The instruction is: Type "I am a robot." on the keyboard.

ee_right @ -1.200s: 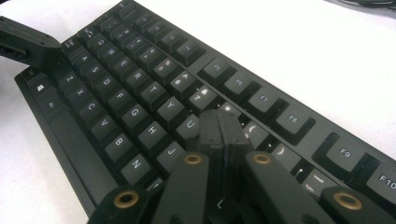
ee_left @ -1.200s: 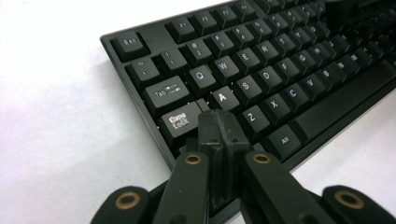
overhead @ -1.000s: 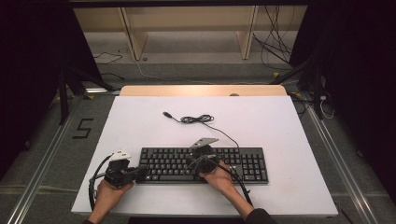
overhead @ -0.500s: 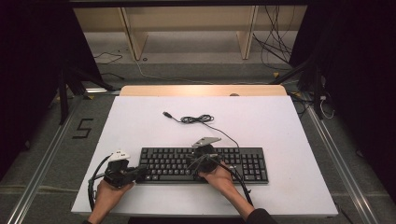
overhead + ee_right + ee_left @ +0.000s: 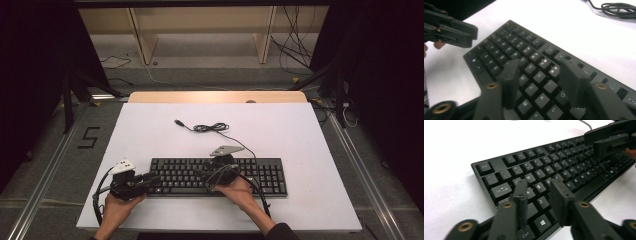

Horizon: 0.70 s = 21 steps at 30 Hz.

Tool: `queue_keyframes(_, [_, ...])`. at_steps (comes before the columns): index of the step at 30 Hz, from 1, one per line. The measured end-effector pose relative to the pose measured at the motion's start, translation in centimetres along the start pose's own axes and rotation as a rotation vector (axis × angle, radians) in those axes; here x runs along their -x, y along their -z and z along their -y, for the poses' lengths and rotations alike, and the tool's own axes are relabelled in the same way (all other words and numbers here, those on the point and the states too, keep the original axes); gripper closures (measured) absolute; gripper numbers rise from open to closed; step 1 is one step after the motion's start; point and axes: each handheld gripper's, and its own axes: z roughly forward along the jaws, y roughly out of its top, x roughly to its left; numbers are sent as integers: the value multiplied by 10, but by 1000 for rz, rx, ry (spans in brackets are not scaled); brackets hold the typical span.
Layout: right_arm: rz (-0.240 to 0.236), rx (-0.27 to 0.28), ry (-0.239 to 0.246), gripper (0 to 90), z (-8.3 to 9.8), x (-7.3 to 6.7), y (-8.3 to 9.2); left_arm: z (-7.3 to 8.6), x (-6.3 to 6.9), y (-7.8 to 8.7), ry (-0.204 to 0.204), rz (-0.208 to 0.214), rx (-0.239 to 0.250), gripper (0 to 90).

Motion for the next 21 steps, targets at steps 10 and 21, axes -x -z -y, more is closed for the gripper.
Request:
queue_keyframes(10, [-29, 28, 12, 374, 1, -7, 8, -2, -1, 1, 30, 6, 41, 416])
queue_keyframes(21, [-58, 32, 32, 383, 5, -14, 12, -3, -1, 3, 32, 20, 85, 310])
